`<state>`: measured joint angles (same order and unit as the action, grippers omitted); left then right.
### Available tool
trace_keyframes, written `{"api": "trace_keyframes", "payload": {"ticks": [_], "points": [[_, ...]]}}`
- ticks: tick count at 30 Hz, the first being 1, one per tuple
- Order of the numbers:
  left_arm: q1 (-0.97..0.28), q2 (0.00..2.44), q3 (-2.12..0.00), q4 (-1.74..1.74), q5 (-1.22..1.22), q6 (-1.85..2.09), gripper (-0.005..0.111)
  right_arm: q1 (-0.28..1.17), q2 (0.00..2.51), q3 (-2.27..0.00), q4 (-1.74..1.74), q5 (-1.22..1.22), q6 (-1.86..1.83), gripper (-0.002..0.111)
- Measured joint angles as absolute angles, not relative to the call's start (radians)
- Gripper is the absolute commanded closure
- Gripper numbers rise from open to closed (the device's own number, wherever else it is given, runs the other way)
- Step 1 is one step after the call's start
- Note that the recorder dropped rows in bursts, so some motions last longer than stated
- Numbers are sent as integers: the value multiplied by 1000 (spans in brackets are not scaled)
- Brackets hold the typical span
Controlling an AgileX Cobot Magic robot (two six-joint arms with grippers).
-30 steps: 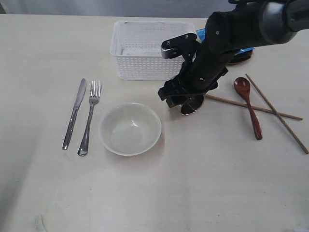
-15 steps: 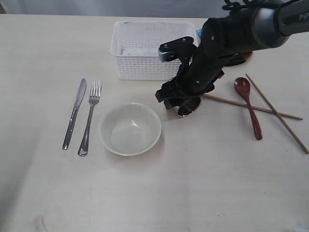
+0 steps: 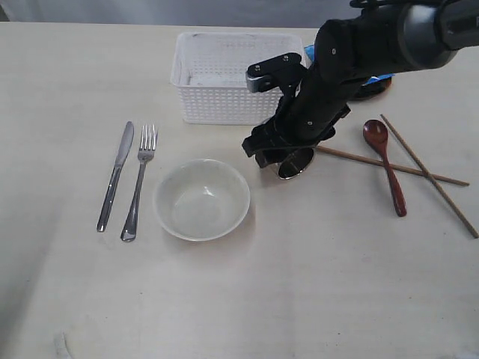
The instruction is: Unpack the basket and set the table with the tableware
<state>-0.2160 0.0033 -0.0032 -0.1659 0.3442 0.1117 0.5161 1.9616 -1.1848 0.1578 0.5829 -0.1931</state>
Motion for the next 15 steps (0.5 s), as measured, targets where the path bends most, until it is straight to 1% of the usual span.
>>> {"api": "trace_keyframes", "payload": {"ticks": [3, 4, 8, 15], "points": [[-216, 3, -3, -166, 344, 112, 107, 516, 1922, -1191, 158, 601, -211, 54], [-216, 3, -3, -166, 344, 112, 107, 516, 1910, -1191, 158, 606, -214, 49], [-216, 3, -3, -166, 344, 112, 107, 516, 1897, -1193, 156, 625, -217, 51], [-216, 3, -3, -166, 344, 112, 107, 516, 1994, -1193, 156, 599, -217, 51]]}}
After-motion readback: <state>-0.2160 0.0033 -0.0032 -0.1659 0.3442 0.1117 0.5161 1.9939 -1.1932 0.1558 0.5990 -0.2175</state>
